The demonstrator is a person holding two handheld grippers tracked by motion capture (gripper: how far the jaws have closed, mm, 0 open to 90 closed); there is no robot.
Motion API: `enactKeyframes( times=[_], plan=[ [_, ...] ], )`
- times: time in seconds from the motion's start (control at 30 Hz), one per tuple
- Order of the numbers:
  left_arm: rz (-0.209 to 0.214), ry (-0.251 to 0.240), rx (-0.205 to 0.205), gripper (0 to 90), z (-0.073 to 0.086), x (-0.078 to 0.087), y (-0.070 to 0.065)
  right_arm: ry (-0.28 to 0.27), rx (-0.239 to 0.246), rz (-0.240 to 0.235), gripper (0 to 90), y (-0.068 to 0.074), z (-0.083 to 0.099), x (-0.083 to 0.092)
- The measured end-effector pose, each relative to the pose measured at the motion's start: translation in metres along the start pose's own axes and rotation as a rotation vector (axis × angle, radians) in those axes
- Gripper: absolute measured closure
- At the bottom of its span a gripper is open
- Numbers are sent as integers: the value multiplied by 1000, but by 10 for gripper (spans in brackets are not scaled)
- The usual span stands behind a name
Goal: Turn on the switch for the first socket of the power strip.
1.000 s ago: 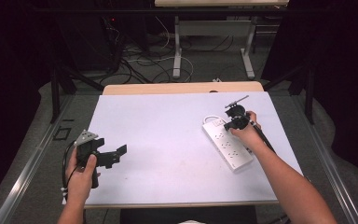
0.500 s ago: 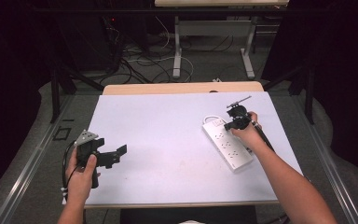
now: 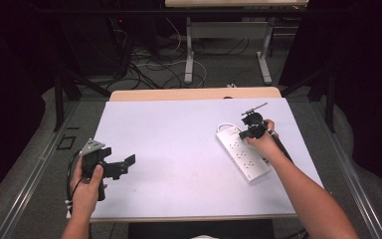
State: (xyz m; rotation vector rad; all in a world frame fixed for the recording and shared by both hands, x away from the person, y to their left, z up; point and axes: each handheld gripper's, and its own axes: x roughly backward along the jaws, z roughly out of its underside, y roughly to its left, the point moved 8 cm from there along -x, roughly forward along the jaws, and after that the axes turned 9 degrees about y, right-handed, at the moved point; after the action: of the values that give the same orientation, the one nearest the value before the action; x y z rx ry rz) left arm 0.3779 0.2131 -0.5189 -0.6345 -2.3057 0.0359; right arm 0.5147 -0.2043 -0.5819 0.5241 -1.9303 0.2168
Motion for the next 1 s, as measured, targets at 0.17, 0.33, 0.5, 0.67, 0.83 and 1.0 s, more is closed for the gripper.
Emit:
enactKeyframes(
  times=[0.17, 0.33, 0.5, 0.67, 0.83, 1.0],
  plan=[
    [1, -1, 0, 9, 0, 0, 0, 4, 12, 2, 900, -1, 1, -2],
    [1, -1, 2, 9, 0, 0, 0, -12, 4, 4, 900, 0, 0, -2],
    [2, 1, 2, 9, 0, 0, 0, -14, 14, 1, 899, 0, 0, -2],
    [1, -1, 3, 9, 0, 0, 0, -16, 14, 2, 894, -1, 0, -2],
    [1, -1, 2, 9, 0, 0, 0, -17, 11, 2, 874, 0, -1, -2],
    [1, -4, 5, 9, 0, 0, 1, -7, -12, 7, 871, 0, 0, -2]
  ],
)
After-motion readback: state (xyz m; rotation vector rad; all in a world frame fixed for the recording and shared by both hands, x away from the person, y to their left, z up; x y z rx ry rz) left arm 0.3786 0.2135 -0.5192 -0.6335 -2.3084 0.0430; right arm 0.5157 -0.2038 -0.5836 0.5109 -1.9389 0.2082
